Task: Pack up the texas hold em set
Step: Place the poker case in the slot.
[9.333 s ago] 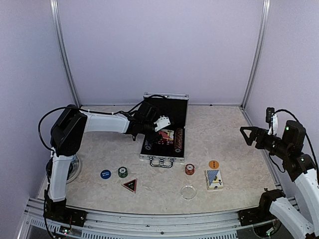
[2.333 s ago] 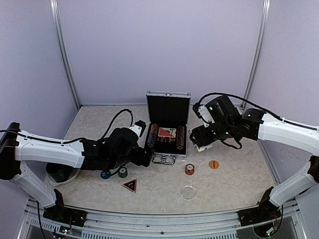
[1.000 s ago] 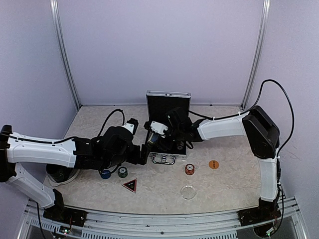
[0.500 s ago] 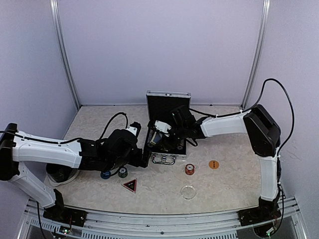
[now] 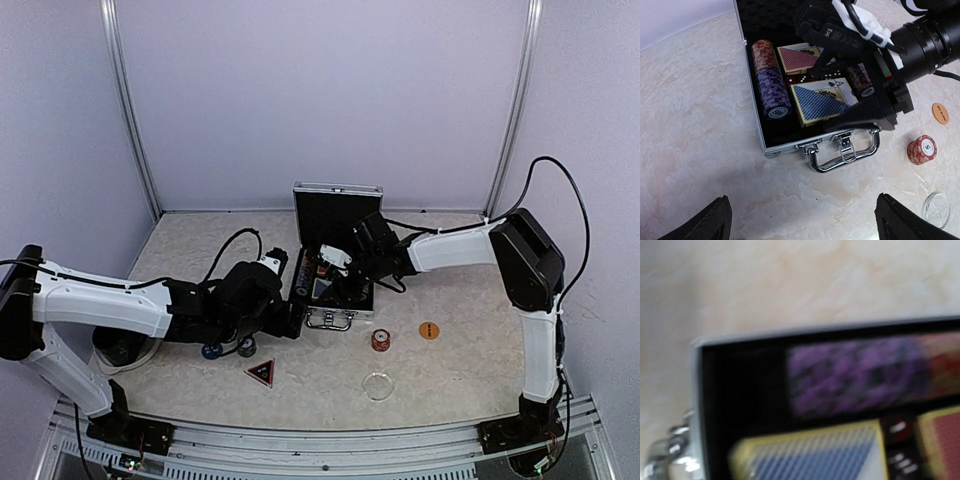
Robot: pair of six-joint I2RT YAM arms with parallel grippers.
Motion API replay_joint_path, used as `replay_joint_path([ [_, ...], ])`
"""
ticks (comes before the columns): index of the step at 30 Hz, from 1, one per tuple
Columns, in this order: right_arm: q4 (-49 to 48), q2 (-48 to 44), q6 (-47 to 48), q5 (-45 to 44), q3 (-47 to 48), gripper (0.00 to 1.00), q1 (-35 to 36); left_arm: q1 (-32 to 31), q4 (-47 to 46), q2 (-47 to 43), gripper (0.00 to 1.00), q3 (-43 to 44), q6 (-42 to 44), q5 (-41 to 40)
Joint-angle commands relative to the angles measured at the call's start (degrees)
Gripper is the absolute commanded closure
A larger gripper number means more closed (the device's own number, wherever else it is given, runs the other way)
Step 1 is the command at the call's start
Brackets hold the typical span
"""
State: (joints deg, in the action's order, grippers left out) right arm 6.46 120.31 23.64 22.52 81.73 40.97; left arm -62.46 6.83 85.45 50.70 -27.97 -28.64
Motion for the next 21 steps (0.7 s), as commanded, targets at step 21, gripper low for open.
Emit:
replay_joint_path([
  [21, -9.0, -45.6, -28.5, -22.8, -31.9, 0.03, 1.6, 4.9, -3.3, 14.2, 0.01, 17.5, 8.8, 7.4],
])
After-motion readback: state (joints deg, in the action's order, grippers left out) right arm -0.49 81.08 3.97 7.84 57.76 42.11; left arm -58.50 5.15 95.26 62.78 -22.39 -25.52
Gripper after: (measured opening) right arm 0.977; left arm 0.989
